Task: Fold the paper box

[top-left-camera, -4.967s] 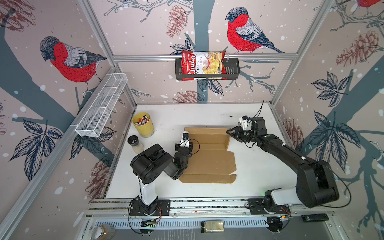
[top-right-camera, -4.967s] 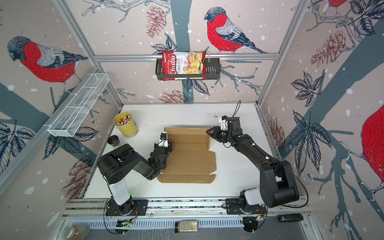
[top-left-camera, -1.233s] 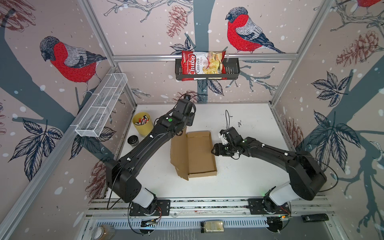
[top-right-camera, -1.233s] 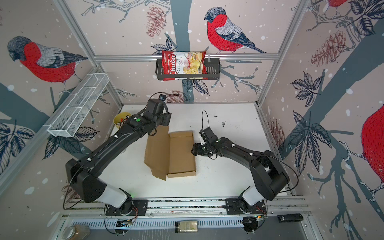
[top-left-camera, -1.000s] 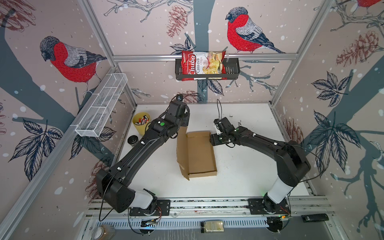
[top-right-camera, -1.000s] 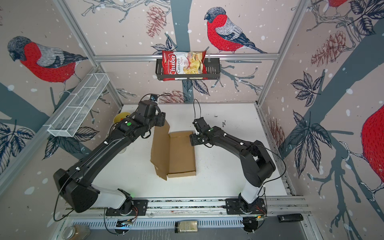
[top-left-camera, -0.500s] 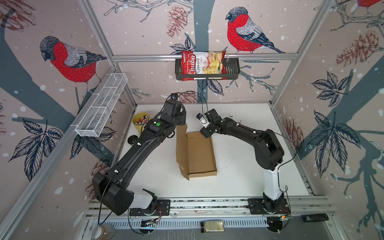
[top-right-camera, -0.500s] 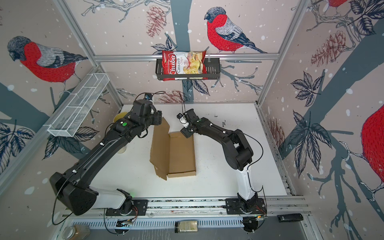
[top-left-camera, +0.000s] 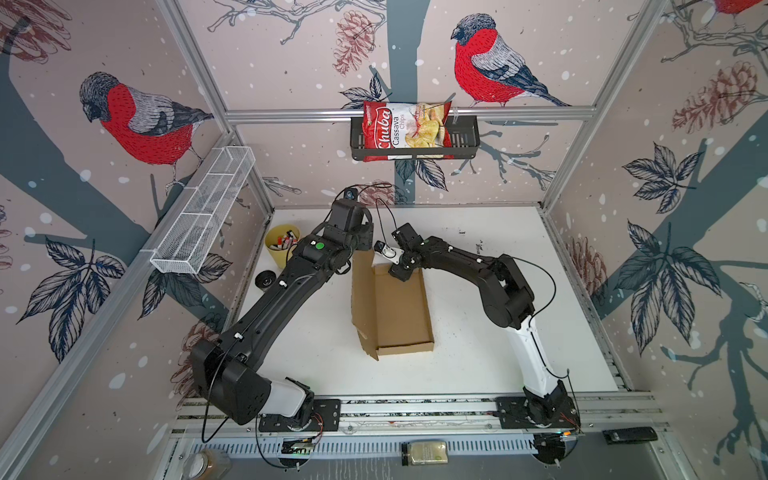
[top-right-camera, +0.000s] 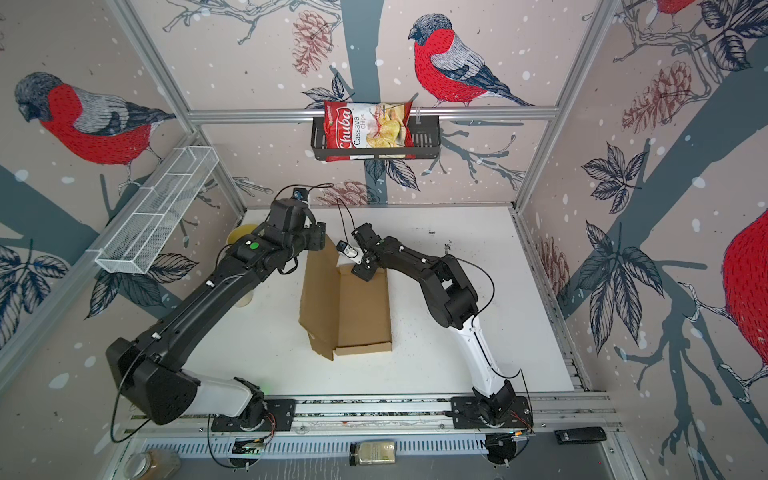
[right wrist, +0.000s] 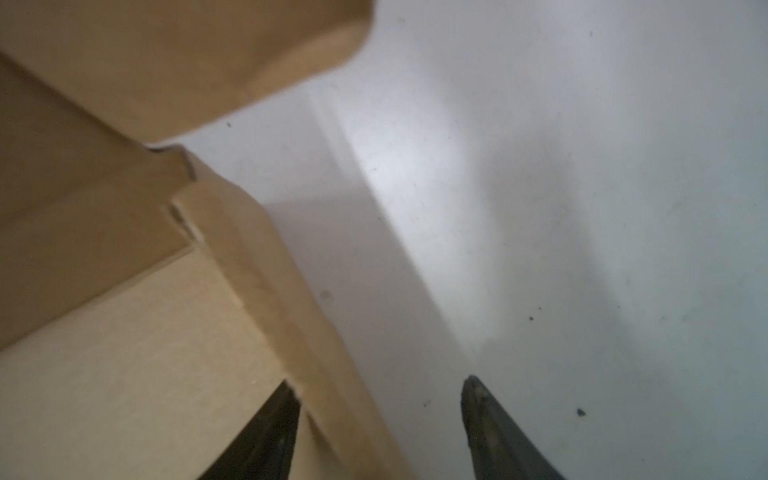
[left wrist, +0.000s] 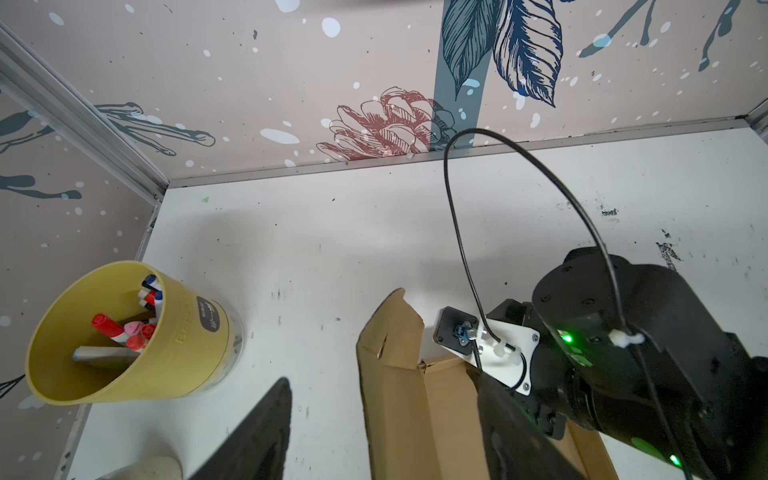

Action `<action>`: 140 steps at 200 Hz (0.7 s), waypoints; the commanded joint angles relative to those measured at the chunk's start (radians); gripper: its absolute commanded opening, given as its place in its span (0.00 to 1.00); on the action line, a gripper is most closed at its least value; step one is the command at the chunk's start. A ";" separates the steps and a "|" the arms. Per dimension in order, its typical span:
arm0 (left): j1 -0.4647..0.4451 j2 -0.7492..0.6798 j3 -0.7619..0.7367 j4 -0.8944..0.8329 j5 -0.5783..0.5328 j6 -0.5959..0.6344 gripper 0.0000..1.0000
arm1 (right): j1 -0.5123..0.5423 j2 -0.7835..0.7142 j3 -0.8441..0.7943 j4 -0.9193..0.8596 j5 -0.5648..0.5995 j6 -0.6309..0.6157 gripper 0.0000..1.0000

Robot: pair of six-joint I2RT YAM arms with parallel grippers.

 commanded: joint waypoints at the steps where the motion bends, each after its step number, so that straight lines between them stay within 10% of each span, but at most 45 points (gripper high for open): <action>1: 0.001 0.006 -0.004 0.041 0.014 0.005 0.70 | 0.002 -0.008 0.004 0.008 0.035 0.019 0.58; 76: 0.002 0.021 -0.007 0.071 0.031 0.011 0.69 | -0.023 -0.069 -0.085 0.053 0.151 0.228 0.24; 140: 0.002 0.028 -0.002 0.085 0.031 0.015 0.69 | -0.068 -0.244 -0.361 0.140 0.230 0.494 0.20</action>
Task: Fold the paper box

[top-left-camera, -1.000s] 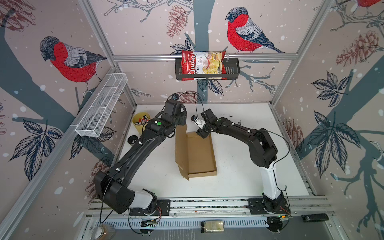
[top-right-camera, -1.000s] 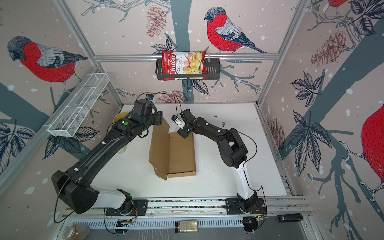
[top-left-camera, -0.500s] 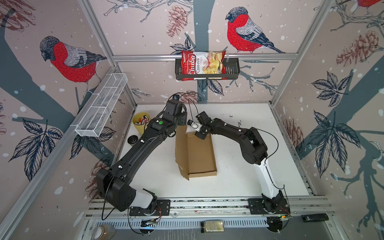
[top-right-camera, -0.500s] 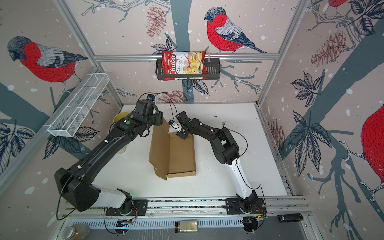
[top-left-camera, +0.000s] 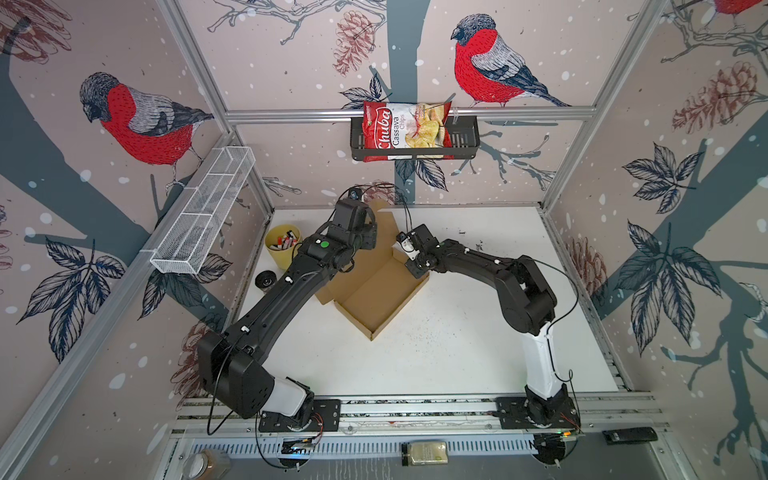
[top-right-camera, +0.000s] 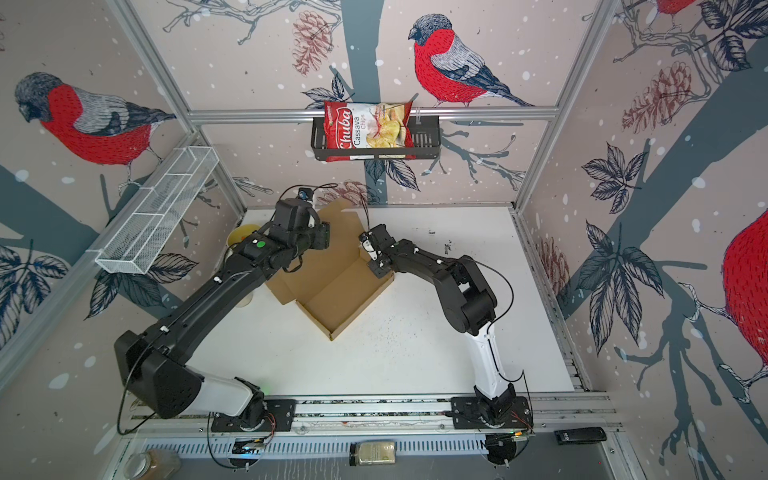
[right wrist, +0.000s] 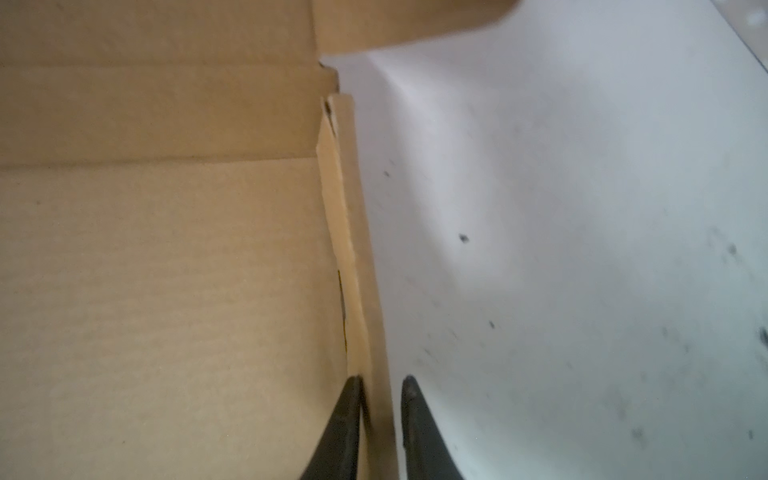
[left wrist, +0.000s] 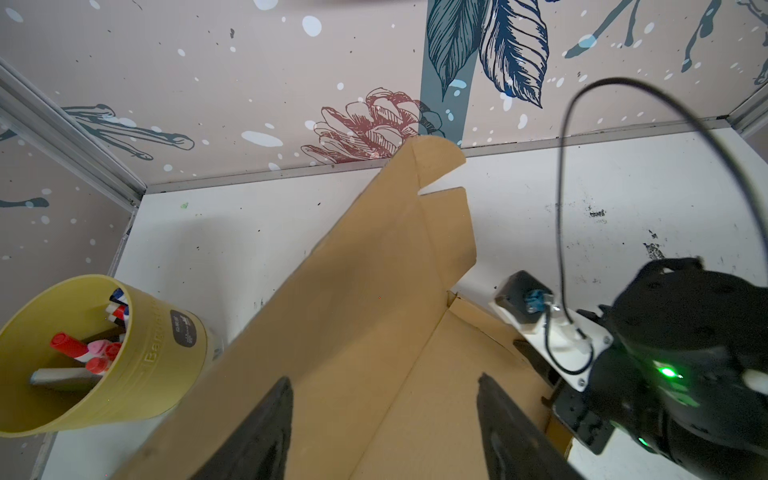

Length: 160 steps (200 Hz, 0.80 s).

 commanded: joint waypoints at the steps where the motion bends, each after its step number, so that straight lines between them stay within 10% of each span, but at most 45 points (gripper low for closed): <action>1: 0.001 -0.002 0.005 0.032 0.002 0.011 0.69 | -0.010 -0.053 -0.089 0.043 0.065 0.151 0.20; 160: 0.005 -0.102 -0.151 0.148 0.000 -0.023 0.70 | -0.081 -0.325 -0.511 0.059 0.135 0.668 0.23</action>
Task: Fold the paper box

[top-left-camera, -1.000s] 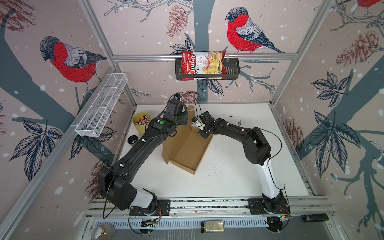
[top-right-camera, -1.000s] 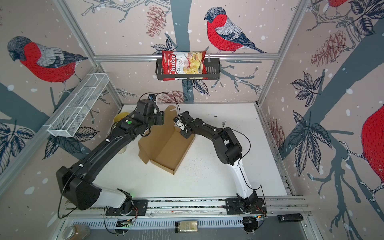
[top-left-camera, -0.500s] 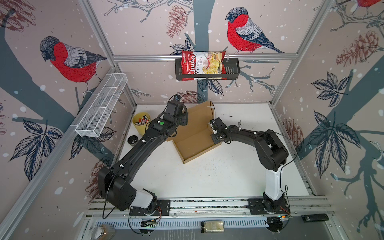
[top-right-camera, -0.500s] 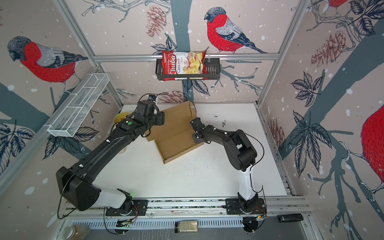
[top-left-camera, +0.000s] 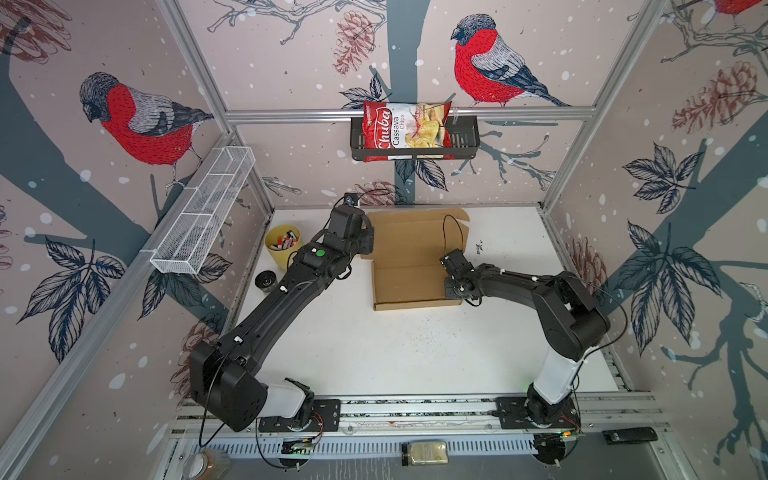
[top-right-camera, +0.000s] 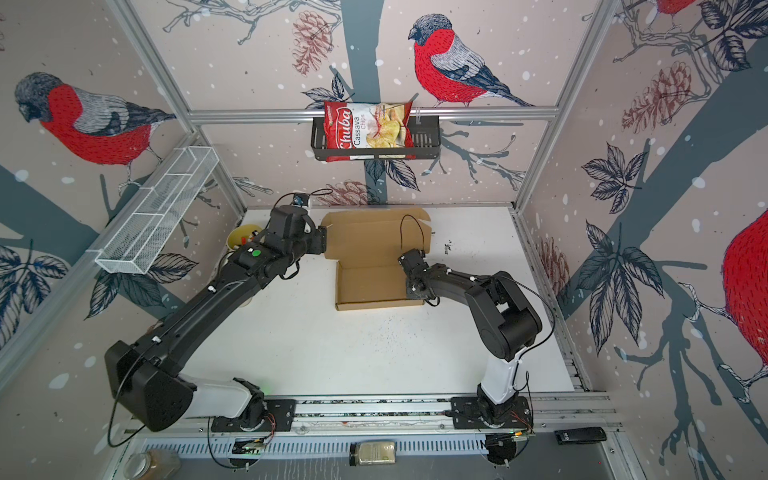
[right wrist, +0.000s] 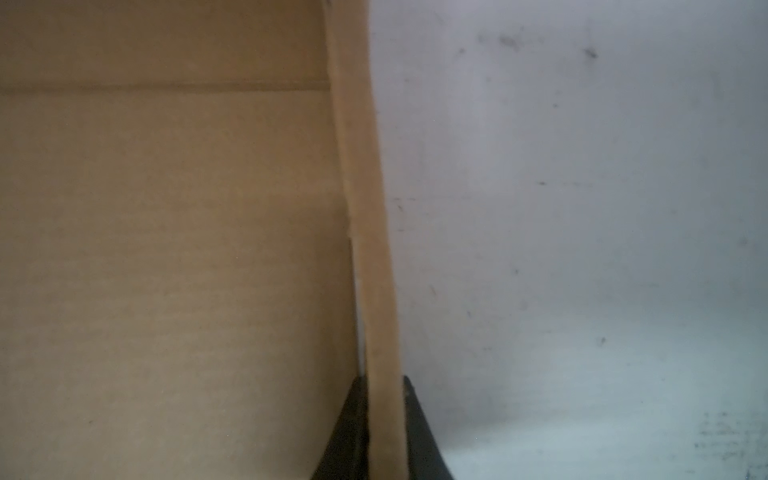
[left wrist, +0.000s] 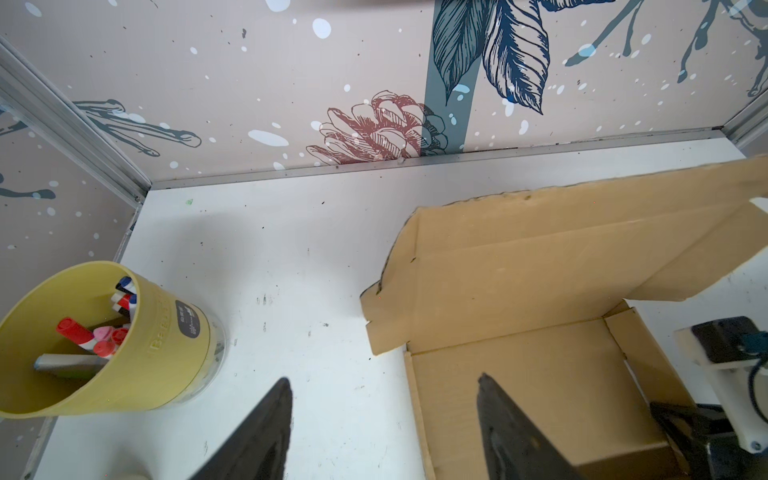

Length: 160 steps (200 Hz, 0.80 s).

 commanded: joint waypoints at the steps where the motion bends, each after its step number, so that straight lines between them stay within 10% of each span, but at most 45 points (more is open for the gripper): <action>1: 0.004 -0.027 -0.043 0.091 0.008 -0.010 0.70 | 0.001 -0.019 -0.001 0.024 -0.030 0.063 0.23; 69: 0.142 -0.191 -0.298 0.332 0.287 -0.017 0.77 | -0.011 -0.140 -0.024 0.084 -0.085 -0.037 0.54; 160: 0.308 -0.178 -0.316 0.290 0.652 0.199 0.74 | -0.129 -0.439 -0.012 0.063 -0.254 -0.302 0.70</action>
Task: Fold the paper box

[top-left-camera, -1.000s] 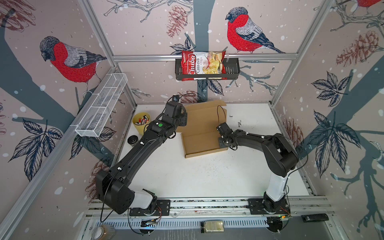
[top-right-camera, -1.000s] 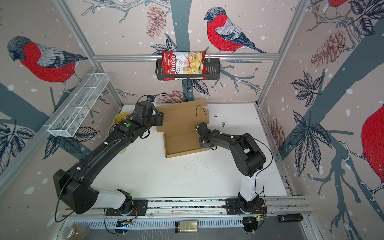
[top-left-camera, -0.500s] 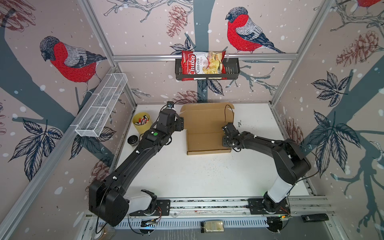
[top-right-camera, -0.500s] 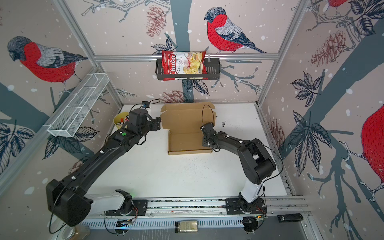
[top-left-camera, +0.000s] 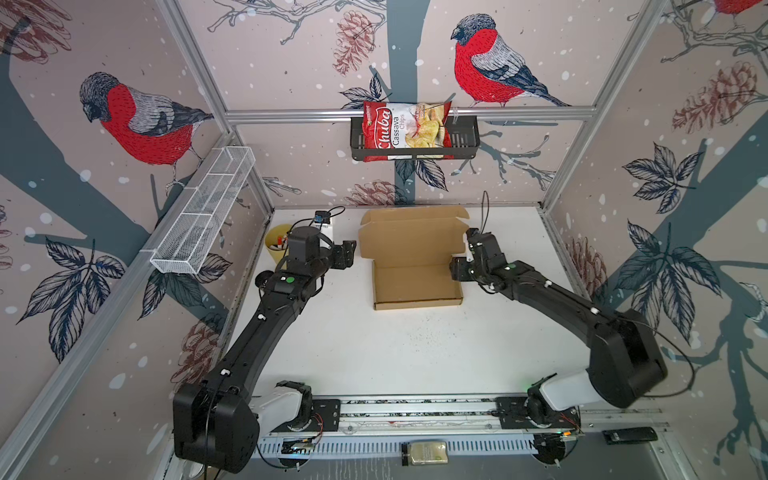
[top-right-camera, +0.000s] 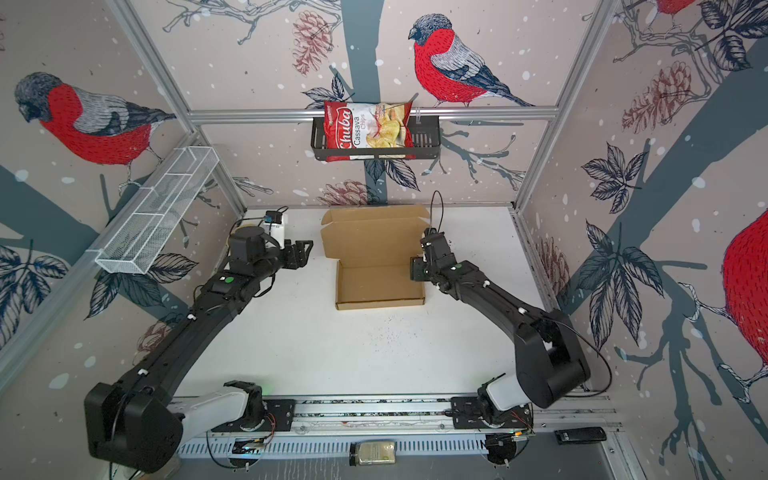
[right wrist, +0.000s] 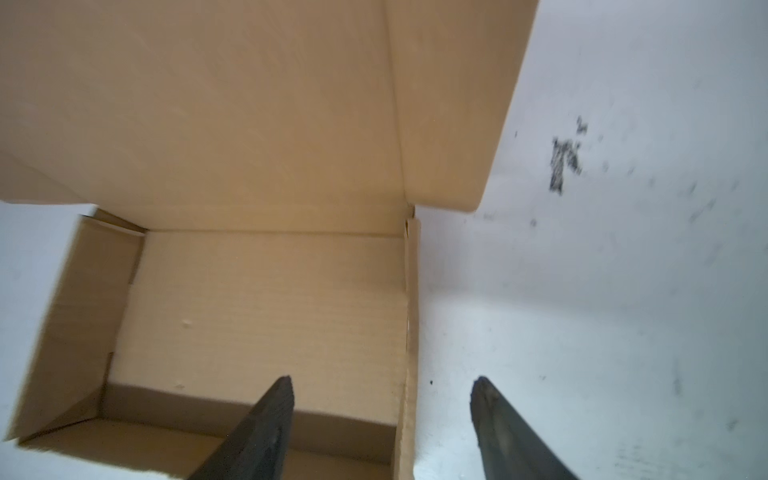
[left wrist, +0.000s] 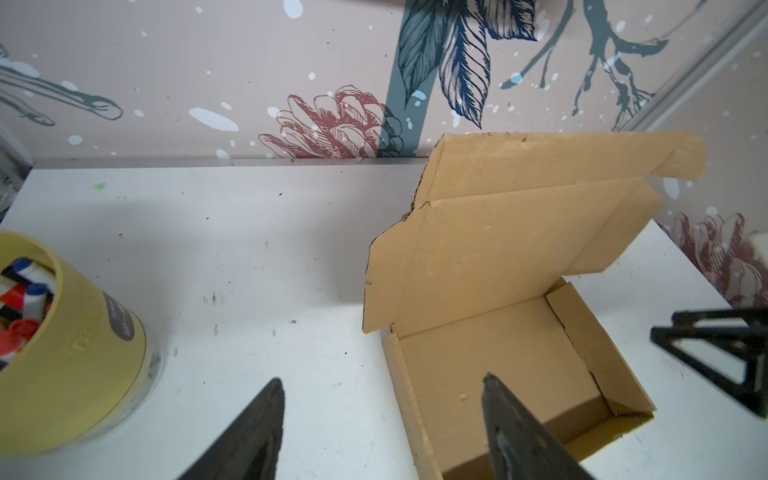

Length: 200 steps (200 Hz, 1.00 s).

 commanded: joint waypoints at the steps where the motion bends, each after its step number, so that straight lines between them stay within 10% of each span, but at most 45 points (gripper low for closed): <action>1: 0.014 0.016 0.024 0.010 0.136 0.122 0.74 | -0.029 -0.063 0.019 0.000 -0.043 -0.135 0.70; 46: 0.071 0.144 0.077 0.030 0.239 0.292 0.74 | -0.116 -0.092 0.025 0.210 -0.136 -0.380 0.70; 200: 0.095 0.503 0.384 -0.116 0.374 0.524 0.69 | -0.268 0.317 0.418 -0.025 -0.499 -0.710 0.67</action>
